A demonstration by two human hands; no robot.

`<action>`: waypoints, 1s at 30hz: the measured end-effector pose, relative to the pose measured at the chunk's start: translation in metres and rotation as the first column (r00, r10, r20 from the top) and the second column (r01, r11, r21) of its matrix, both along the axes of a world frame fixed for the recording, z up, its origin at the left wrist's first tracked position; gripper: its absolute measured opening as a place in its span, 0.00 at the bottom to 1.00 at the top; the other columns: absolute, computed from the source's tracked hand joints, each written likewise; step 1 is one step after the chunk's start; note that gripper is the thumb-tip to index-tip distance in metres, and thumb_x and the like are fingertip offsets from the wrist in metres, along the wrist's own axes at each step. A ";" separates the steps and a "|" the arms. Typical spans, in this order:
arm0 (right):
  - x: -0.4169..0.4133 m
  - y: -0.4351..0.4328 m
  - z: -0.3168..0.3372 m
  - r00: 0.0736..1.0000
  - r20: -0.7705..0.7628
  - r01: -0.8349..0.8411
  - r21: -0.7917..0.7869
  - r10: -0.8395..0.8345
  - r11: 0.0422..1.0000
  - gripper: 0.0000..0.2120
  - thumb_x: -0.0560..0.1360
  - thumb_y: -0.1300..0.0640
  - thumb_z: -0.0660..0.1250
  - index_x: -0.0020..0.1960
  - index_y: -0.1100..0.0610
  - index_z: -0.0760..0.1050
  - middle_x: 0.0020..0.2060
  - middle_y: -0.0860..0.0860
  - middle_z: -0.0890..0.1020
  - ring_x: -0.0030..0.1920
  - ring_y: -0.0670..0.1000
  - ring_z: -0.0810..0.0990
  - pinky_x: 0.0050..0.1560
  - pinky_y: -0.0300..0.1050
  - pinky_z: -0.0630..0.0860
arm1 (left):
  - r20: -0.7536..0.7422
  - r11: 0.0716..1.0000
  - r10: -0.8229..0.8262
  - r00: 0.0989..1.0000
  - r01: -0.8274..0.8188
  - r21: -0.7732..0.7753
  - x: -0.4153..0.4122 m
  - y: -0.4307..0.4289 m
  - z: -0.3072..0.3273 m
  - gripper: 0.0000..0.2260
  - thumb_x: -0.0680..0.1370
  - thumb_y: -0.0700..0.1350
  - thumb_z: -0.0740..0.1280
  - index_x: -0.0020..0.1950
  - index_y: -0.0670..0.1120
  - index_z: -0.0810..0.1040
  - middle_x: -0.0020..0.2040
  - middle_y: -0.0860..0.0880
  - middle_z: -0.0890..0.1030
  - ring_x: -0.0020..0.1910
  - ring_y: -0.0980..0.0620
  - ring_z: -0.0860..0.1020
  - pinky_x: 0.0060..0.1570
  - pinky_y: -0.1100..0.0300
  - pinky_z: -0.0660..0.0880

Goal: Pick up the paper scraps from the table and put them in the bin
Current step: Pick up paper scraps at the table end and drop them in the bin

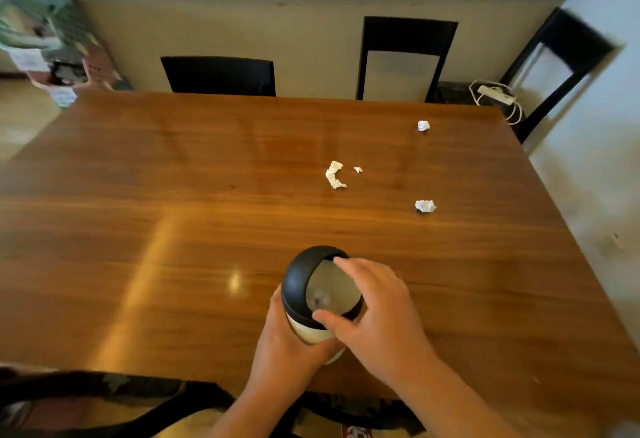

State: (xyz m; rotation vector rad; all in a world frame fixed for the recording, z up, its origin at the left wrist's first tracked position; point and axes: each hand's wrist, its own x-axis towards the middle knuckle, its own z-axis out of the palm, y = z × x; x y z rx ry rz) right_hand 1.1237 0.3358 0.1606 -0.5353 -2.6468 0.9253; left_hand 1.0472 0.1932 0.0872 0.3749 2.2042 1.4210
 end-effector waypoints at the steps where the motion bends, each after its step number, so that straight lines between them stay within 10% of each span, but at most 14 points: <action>1: 0.001 -0.003 -0.006 1.000 -0.004 0.009 0.002 -0.009 1.000 0.33 0.67 0.31 0.66 0.69 0.42 0.69 0.58 0.31 0.67 0.63 0.35 0.66 0.65 0.40 0.67 | -0.004 1.000 0.006 1.000 -0.006 0.007 -0.002 -0.006 0.004 0.43 0.52 0.73 0.80 0.59 0.83 0.57 0.58 0.76 0.75 0.54 0.75 0.75 0.42 0.74 0.75; 11: -0.025 0.061 -0.049 0.960 0.207 0.228 -0.194 -0.187 0.954 0.16 0.73 0.46 0.70 0.60 0.44 0.74 0.47 0.35 0.77 0.49 0.35 0.76 0.44 0.30 0.72 | -0.084 0.999 0.035 0.996 -0.035 0.008 -0.049 -0.025 0.002 0.46 0.52 0.65 0.83 0.59 0.84 0.56 0.59 0.77 0.72 0.56 0.79 0.71 0.47 0.69 0.70; 30: -0.268 0.268 -0.168 0.869 0.391 0.330 0.002 -0.304 0.944 0.21 0.76 0.52 0.67 0.68 0.51 0.70 0.64 0.54 0.75 0.58 0.56 0.78 0.54 0.51 0.77 | -0.077 0.988 0.151 0.986 -0.149 0.032 -0.196 0.121 -0.063 0.47 0.51 0.66 0.83 0.59 0.84 0.57 0.58 0.79 0.71 0.55 0.82 0.70 0.46 0.70 0.70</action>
